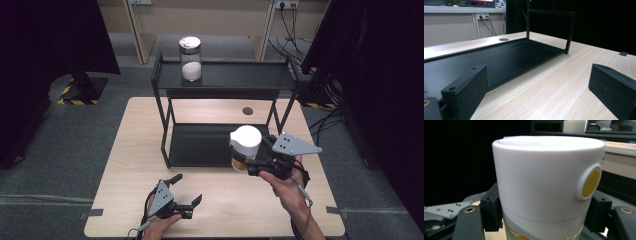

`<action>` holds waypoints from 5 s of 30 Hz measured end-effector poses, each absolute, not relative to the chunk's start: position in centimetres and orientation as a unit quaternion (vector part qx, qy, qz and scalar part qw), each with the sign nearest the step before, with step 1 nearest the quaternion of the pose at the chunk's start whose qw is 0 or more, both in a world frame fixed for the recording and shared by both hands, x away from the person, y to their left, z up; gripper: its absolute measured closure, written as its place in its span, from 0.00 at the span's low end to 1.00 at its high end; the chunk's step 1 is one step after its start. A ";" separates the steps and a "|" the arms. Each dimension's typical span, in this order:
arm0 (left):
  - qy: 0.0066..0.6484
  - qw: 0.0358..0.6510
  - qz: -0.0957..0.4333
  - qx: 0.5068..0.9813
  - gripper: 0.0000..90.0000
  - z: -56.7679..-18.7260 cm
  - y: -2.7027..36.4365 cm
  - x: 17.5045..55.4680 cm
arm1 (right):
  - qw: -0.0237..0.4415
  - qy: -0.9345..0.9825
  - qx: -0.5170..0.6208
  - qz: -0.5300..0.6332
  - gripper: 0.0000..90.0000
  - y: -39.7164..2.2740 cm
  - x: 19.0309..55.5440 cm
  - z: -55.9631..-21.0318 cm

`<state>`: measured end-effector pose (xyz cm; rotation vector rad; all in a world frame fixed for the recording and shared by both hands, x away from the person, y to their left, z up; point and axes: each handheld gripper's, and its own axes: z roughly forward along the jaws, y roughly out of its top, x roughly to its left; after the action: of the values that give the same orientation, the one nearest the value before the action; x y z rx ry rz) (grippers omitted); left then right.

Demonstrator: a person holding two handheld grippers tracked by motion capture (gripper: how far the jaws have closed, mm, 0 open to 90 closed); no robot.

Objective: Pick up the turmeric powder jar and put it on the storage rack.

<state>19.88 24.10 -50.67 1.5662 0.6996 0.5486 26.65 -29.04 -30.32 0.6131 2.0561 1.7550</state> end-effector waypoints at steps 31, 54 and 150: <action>0.304 0.622 0.239 0.681 0.03 -50.7 24.1 19.8 | 0.191 0.718 0.230 0.628 0.34 -26.3 31.6 -20.9; 0.304 0.623 0.237 0.681 0.03 -50.7 24.1 19.9 | 0.224 0.707 0.272 0.613 0.34 -23.0 36.3 -16.2; 0.306 0.622 0.235 0.681 0.03 -50.8 24.1 19.7 | 0.274 0.672 0.333 0.602 0.00 -22.3 37.6 -20.3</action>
<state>19.65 24.14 -50.84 1.5652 0.7019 0.5399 37.55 -22.26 -20.33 0.8951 1.8078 1.6196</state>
